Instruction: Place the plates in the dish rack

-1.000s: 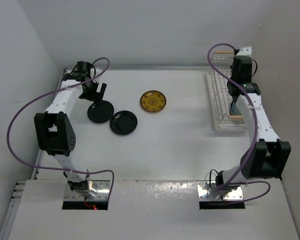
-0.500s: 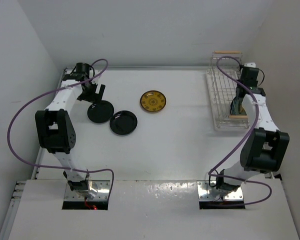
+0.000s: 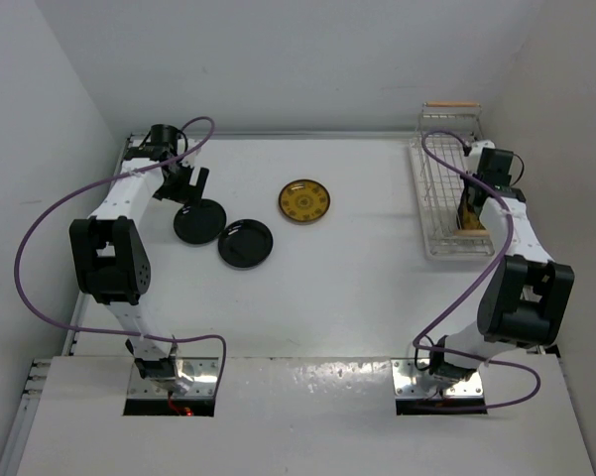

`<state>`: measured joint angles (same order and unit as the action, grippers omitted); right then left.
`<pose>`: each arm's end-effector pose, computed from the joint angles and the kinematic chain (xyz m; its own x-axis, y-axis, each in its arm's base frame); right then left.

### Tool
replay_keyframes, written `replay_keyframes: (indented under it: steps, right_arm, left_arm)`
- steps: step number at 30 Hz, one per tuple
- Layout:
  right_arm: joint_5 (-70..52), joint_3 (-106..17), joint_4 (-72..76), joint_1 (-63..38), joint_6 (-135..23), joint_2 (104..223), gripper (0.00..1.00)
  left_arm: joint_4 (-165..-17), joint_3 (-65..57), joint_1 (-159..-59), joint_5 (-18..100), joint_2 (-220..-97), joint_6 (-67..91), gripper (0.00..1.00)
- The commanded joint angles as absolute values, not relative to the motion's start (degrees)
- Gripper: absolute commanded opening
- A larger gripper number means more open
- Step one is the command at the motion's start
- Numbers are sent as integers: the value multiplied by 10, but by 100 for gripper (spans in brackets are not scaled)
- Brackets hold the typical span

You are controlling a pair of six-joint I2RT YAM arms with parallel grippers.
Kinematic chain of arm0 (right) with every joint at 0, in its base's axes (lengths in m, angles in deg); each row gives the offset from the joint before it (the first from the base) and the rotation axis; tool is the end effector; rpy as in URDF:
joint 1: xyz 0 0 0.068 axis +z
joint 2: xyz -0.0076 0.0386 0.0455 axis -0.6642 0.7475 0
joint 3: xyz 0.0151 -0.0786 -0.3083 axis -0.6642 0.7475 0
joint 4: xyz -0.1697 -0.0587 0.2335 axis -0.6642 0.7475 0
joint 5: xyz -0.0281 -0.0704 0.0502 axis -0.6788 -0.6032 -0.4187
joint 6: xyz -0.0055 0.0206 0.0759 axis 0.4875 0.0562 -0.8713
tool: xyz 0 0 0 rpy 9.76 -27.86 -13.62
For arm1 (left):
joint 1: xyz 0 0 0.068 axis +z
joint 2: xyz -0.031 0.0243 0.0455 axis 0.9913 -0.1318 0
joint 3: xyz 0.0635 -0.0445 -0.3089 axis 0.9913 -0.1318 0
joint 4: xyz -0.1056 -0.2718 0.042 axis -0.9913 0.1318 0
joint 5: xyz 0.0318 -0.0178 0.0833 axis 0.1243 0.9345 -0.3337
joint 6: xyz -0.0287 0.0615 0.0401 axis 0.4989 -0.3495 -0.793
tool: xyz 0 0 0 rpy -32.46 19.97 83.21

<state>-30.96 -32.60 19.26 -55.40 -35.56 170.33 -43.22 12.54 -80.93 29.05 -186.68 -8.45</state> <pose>0.3762 -0.1098 0.2694 -0.7315 -0.0557 -0.6795 0.2461 0.9079 -0.3393 0.4472 0.0161 0.2802 -0.8672 0.1391 -0.4781 0.0840 0.9873 0.1350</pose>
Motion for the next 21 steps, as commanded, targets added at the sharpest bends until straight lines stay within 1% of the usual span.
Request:
replay_keyframes:
  steps: [1, 2, 6, 7, 8, 11, 13, 16, 17, 19, 20, 21]
  right_arm:
    - [-308, -318, 179, -553, -329, 1689, 5]
    - [-303, -314, 177, -556, -327, 1693, 11]
    - [-274, -309, 185, -559, -322, 1700, 22]
    - [-272, -308, 179, -559, -327, 1700, 28]
    - [-274, -308, 175, -558, -329, 1701, 43]
    - [-278, -324, 180, -559, -331, 1701, 54]
    - [-280, -332, 185, -558, -330, 1697, 56]
    - [-290, -368, 196, -558, -333, 1692, 65]
    - [-290, -384, 200, -552, -341, 1683, 70]
    - [-292, -408, 204, -525, -349, 1675, 74]
    - [-316, -417, 199, -515, -353, 1664, 79]
    - [-328, -424, 188, -502, -358, 1661, 81]
  left_arm:
    - [-440, 123, -804, 294, -1870, -75, 100]
    - [-440, 123, -804, 294, -1870, -75, 100]
    - [-440, 123, -804, 294, -1870, -75, 100]
    - [-440, 123, -804, 294, -1870, -75, 100]
    - [-440, 123, -804, 294, -1870, -80, 100]
    - [-440, 118, -804, 294, -1870, -80, 100]
    - [-440, 118, -804, 299, -1870, -80, 100]
    - [-440, 118, -804, 299, -1870, -80, 100]
    - [-440, 118, -804, 299, -1870, -80, 100]
    - [-440, 118, -804, 299, -1870, -80, 100]
    - [-440, 118, -804, 299, -1870, -80, 100]
    - [-440, 118, -804, 299, -1870, -80, 100]
